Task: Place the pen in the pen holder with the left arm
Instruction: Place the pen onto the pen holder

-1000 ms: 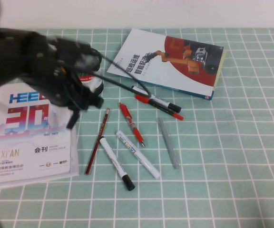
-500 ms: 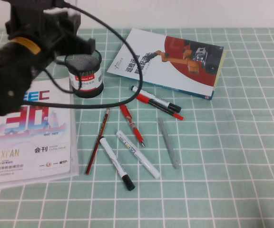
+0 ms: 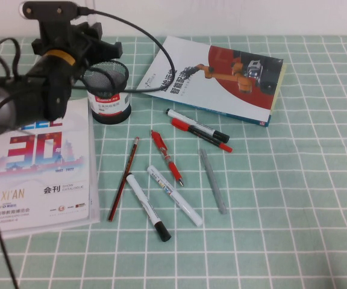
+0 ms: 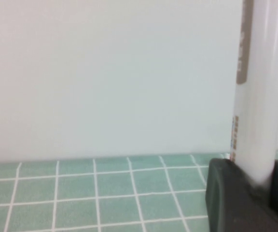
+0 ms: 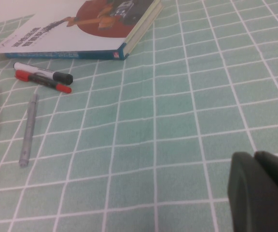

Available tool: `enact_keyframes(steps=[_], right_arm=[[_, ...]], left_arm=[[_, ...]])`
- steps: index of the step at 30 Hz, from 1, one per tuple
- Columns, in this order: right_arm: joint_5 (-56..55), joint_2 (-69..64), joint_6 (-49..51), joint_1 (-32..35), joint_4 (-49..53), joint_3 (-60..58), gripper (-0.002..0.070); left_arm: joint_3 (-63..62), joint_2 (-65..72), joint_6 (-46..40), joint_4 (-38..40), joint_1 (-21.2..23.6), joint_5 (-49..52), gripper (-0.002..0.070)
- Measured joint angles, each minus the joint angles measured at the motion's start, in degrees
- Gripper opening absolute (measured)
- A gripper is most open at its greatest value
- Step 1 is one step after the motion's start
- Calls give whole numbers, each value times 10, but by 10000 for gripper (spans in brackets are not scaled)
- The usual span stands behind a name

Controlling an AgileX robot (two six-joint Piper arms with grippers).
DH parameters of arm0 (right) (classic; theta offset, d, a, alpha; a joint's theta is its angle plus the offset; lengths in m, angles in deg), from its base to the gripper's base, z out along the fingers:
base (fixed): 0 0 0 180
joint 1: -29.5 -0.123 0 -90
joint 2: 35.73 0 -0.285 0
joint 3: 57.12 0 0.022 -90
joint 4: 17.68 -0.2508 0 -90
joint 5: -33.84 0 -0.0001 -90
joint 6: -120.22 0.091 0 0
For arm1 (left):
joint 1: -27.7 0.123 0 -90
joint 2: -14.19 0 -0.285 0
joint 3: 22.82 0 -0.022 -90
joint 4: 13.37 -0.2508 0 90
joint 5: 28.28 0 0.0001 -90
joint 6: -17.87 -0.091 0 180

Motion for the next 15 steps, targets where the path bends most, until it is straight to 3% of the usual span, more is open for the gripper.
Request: enact_keyframes(steps=[7,15], right_arm=[[0,0,0,0,0,0,-20],[0,0,0,0,0,0,-20]], left_arm=[[-91,79,2,2,8,35,118],[-101,103,2,2,9,73,118]])
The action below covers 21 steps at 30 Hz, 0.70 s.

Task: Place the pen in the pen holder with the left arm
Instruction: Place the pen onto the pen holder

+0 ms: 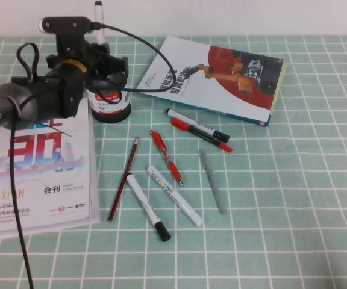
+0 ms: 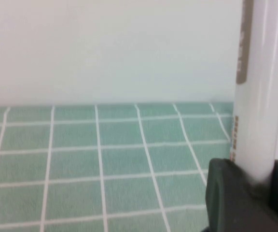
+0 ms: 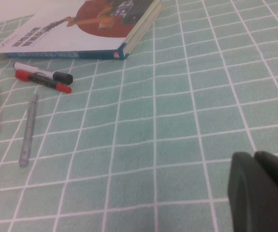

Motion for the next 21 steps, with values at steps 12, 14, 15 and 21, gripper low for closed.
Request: enact_keyframes(steps=[12,14,15,21], right_arm=[[0,0,0,0,0,0,-20],[0,0,0,0,0,0,-20],[0,0,0,0,0,0,-20],[0,0,0,0,0,0,-20]], left_arm=[[0,2,0,-2,1,14,124],[0,2,0,-2,1,20,147],[0,2,0,-2,1,24,165],[-1,-8,1,-2,1,56,244]])
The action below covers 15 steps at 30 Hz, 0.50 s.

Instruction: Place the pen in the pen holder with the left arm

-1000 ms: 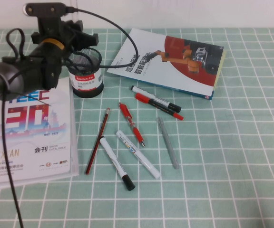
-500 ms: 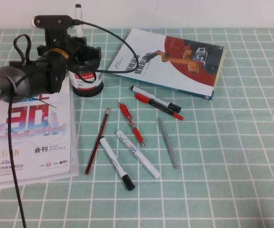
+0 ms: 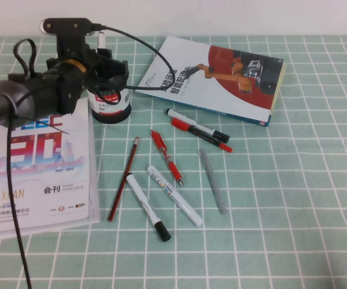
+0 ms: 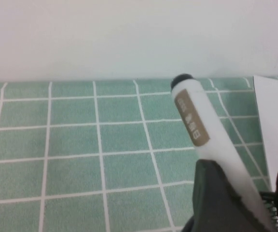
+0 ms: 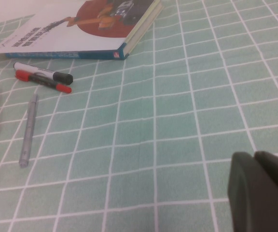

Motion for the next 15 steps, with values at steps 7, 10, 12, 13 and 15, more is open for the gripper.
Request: enact_keyframes(steps=[7,10,12,13,15], right_arm=[[0,0,0,0,0,0,-20],[0,0,0,0,0,0,-20],[0,0,0,0,0,0,-20],[0,0,0,0,0,0,-20],[0,0,0,0,0,0,-20]], left_arm=[[0,-51,-7,-1,0,78,256],[0,-82,-17,-10,-1,121,256],[0,-100,-39,-17,-4,137,256],[0,-106,-46,-19,-5,137,256],[1,-114,-54,-21,-10,146,256]])
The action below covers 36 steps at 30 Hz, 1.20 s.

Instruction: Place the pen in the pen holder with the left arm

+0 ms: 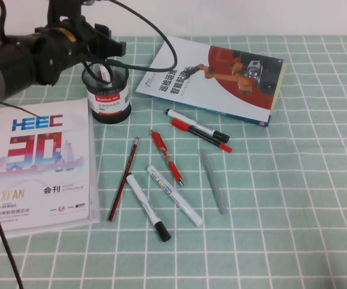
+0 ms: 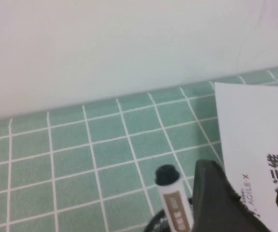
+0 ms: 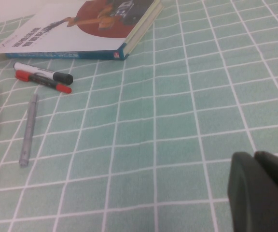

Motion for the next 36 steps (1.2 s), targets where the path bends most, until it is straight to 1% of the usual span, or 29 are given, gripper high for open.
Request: enact_keyframes(steps=[4,6,8,9,12,15,21,28,33,36], right_arm=[[0,0,0,0,0,0,-20],[0,0,0,0,0,0,-20],[0,0,0,0,0,0,-20],[0,0,0,0,0,0,-20],[0,0,0,0,0,0,-20],[0,0,0,0,0,0,-20],[0,0,0,0,0,0,-20],[0,0,0,0,0,0,-20],[0,0,0,0,0,0,-20],[0,0,0,0,0,0,-20]], left_arm=[[11,-18,-6,-1,-9,16,242],[19,-36,-6,-3,-13,25,190],[30,-66,-8,-3,-14,42,94],[36,-83,-8,-3,-14,52,60],[62,-142,-8,-4,-14,84,16],[105,-204,-10,-4,-14,102,5],[263,-382,-5,-7,-14,91,0],[443,-616,41,-7,-14,93,0],[550,-776,51,-27,-14,134,0],[590,-861,55,-31,-14,148,0]])
